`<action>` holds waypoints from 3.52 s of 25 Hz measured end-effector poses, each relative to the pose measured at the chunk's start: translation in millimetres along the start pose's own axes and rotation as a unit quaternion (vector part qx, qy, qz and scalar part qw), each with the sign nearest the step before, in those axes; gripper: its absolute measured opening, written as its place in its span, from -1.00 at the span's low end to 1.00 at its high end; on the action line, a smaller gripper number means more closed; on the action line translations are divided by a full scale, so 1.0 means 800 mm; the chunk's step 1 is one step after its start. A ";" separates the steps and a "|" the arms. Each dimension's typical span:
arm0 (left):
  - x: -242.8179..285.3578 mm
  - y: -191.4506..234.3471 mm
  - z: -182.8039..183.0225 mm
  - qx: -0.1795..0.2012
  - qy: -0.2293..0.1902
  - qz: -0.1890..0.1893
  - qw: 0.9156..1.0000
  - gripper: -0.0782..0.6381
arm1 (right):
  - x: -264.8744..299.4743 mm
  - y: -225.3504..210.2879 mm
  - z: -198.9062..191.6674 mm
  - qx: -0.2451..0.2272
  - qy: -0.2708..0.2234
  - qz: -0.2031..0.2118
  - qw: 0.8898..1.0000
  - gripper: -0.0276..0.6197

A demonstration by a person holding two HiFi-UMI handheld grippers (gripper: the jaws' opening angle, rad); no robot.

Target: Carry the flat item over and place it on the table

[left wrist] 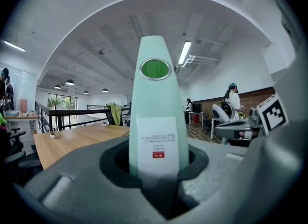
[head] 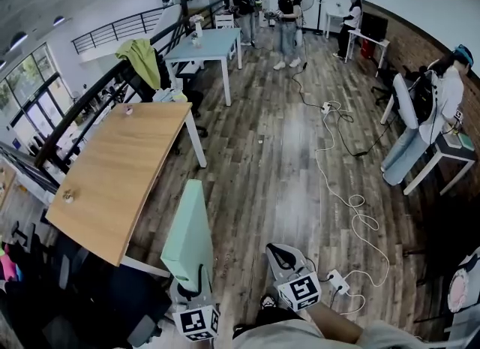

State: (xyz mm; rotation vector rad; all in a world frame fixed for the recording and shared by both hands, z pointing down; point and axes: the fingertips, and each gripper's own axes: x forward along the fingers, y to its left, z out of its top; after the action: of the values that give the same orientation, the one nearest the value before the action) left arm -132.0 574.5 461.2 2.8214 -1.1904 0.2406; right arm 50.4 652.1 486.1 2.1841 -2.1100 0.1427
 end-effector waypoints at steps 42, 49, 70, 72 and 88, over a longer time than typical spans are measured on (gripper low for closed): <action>0.188 0.020 0.013 0.003 0.028 0.000 1.000 -0.37 | 0.178 -0.081 -0.011 0.000 0.020 0.084 0.996 -0.65; 0.245 0.071 0.030 0.016 0.024 -0.031 0.999 -0.37 | 0.262 -0.068 0.004 -0.003 0.025 0.092 0.995 -0.65; 0.322 0.190 0.069 -0.027 -0.011 -0.166 0.986 -0.36 | 0.460 0.000 -0.006 -0.045 0.069 0.195 0.977 -0.54; 0.329 0.195 0.070 -0.023 -0.011 -0.168 0.985 -0.36 | 0.478 -0.004 -0.015 -0.043 0.077 0.202 0.975 -0.51; 0.429 0.216 0.093 -0.029 -0.006 -0.214 0.976 -0.36 | 0.616 -0.042 -0.018 0.081 0.095 0.342 0.931 0.05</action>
State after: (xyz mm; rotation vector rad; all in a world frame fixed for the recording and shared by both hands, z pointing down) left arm -11.3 202.3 447.5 2.9357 -0.5514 0.1571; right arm 101.2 167.3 567.7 1.3220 -2.7056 0.5682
